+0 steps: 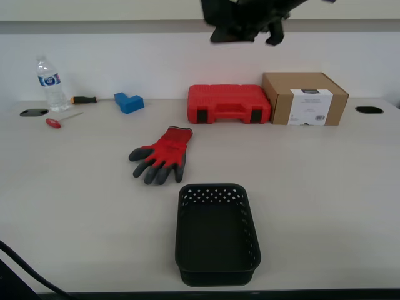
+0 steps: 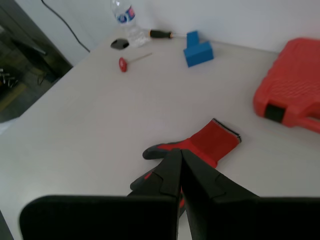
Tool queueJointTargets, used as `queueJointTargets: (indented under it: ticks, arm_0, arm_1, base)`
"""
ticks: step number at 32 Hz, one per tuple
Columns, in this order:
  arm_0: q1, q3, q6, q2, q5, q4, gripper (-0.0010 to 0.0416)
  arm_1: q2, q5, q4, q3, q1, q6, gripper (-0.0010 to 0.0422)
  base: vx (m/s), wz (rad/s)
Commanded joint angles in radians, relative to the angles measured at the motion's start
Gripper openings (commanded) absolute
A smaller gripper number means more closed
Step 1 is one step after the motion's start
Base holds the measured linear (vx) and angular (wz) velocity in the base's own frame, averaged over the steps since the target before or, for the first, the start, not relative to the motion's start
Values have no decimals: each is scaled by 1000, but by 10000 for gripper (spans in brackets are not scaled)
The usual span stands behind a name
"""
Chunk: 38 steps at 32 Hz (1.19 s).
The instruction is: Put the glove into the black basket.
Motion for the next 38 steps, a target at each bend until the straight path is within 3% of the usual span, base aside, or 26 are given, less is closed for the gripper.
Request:
queueJointTargets:
  ticks: [1, 5, 14, 18, 22, 24, 27, 30, 35, 38]
  arm_0:
    - [47, 92, 6, 133, -2, -26, 1]
    - [105, 288, 11, 316, -58, -164, 1]
    - [183, 763, -11, 668, -61, -563, 1]
    - [185, 892, -19, 765, -68, -636, 5]
    - [182, 949, -19, 813, -53, -655, 23]
    - [181, 972, -34, 835, 28, -666, 68]
    - [181, 979, -73, 843, 104, -666, 108]
    - [178, 978, -38, 850, 138, -669, 149]
    - [170, 978, -43, 880, 170, -671, 243]
    - [170, 978, -50, 897, 184, -671, 267]
  arm_1:
    - [0, 0, 3, 0, 0, 0, 0]
    - [0, 0, 4, 0, 0, 0, 0]
    - [0, -1, 4, 0, 0, 0, 0]
    - [0, -1, 4, 1, 0, 0, 0]
    - [0, -1, 3, 0, 0, 0, 0]
    - [0, -1, 3, 0, 0, 0, 0]
    - [0, -1, 3, 0, 0, 0, 0]
    - [0, -1, 3, 0, 0, 0, 0]
    - [0, -1, 4, 0, 0, 0, 0]
    - [0, -1, 2, 0, 0, 0, 0]
  base:
    - [0, 0]
    - [0, 0]
    - [0, 0]
    - [0, 0]
    - [0, 0]
    - [0, 0]
    - [0, 0]
    - [0, 0]
    - [0, 0]
    - [0, 0]
